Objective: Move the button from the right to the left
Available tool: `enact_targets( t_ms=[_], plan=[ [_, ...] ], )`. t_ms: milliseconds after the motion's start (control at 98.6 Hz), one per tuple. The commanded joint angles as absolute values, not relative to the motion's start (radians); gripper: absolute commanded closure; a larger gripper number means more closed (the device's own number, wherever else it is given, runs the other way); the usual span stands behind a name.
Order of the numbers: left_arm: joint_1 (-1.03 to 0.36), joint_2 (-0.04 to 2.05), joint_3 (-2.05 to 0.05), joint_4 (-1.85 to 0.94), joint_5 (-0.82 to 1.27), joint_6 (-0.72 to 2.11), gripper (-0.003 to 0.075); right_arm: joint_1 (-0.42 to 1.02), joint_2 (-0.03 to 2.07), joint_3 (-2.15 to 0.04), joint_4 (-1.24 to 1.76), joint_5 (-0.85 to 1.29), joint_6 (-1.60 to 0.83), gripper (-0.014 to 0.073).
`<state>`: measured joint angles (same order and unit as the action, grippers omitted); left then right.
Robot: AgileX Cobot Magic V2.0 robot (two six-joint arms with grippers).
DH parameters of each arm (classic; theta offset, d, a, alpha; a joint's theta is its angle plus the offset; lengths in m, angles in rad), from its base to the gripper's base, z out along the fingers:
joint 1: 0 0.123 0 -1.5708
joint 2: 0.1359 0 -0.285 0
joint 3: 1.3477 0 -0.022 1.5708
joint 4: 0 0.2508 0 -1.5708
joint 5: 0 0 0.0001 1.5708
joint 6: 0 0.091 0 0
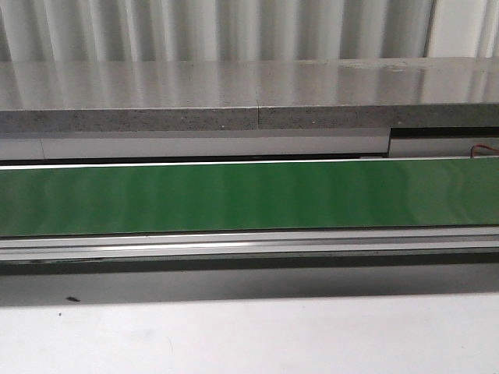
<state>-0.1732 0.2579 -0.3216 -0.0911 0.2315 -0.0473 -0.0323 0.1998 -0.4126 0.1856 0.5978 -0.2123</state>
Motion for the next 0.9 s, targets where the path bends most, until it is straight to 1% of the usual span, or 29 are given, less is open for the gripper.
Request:
enact_targets(
  t_ms=[0, 223, 426, 497, 710, 893],
  plan=[
    [-0.176, 0.224, -0.289, -0.105, 0.045, -0.056, 0.0741, -0.032, 0.211, -0.438, 0.191, 0.519, -0.221, 0.0661],
    [-0.176, 0.147, -0.109, -0.105, -0.151, -0.053, 0.0741, -0.032, 0.211, -0.438, 0.191, 0.519, -0.221, 0.0661],
    [-0.176, 0.138, 0.043, -0.078, -0.33, -0.053, 0.0741, -0.032, 0.211, -0.438, 0.191, 0.519, -0.221, 0.0661],
    [-0.176, 0.112, 0.036, -0.078, -0.202, -0.053, 0.0741, -0.032, 0.211, -0.438, 0.191, 0.519, -0.221, 0.0661],
    [-0.149, -0.034, 0.041, -0.048, 0.058, -0.053, 0.0741, -0.032, 0.211, -0.438, 0.191, 0.519, -0.221, 0.0661],
    [-0.139, -0.036, 0.042, -0.009, 0.094, -0.051, 0.0741, -0.032, 0.212, -0.438, 0.191, 0.519, -0.221, 0.0661]
  ],
)
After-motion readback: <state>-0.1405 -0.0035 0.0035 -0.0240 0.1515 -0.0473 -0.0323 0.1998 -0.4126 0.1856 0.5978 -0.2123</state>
